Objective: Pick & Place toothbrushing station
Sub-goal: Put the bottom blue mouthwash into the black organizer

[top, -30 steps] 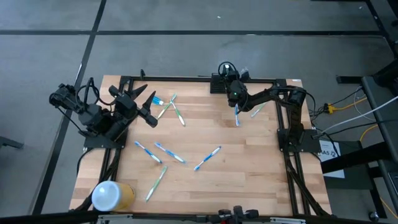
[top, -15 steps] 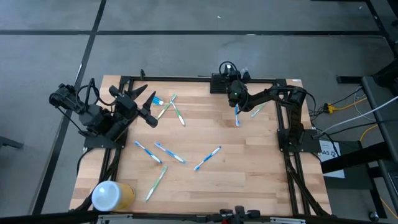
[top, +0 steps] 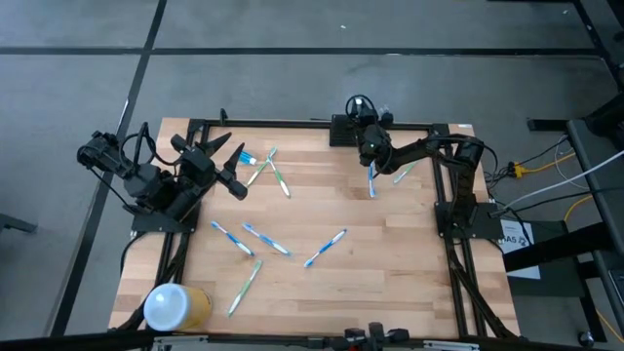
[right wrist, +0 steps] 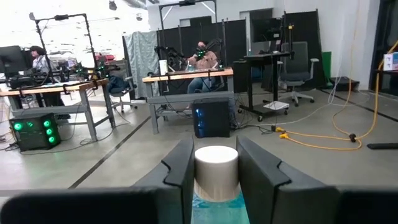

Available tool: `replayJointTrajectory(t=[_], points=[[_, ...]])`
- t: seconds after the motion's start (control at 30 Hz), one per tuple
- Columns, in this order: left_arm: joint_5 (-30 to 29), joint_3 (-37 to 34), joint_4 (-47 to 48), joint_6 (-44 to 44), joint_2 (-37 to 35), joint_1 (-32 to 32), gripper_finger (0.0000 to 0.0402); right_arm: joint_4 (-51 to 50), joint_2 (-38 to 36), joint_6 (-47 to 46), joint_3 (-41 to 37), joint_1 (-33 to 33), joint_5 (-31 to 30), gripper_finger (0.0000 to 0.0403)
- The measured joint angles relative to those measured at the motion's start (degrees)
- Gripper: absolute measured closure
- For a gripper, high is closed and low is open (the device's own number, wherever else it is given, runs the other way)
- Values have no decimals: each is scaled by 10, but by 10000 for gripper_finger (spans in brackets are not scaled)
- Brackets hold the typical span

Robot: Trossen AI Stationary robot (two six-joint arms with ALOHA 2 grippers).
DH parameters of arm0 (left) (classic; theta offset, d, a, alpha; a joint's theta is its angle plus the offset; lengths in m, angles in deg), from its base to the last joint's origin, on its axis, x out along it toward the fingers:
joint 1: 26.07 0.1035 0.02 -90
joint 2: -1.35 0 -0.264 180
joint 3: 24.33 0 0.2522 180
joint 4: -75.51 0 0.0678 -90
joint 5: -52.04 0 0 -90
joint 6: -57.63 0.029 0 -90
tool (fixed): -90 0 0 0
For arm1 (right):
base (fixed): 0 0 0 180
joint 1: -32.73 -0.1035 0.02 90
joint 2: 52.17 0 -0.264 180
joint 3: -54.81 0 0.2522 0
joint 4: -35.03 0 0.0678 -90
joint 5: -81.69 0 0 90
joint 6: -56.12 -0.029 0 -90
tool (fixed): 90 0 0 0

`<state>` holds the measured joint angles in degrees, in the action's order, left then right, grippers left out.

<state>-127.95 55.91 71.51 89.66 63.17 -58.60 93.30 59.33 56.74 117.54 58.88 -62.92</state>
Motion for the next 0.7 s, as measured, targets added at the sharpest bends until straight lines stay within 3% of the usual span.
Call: replayJointTrajectory(t=[0.7], points=[[0,0,19,-23,0,0,242,-80,-30,-39,0,0,15,310]])
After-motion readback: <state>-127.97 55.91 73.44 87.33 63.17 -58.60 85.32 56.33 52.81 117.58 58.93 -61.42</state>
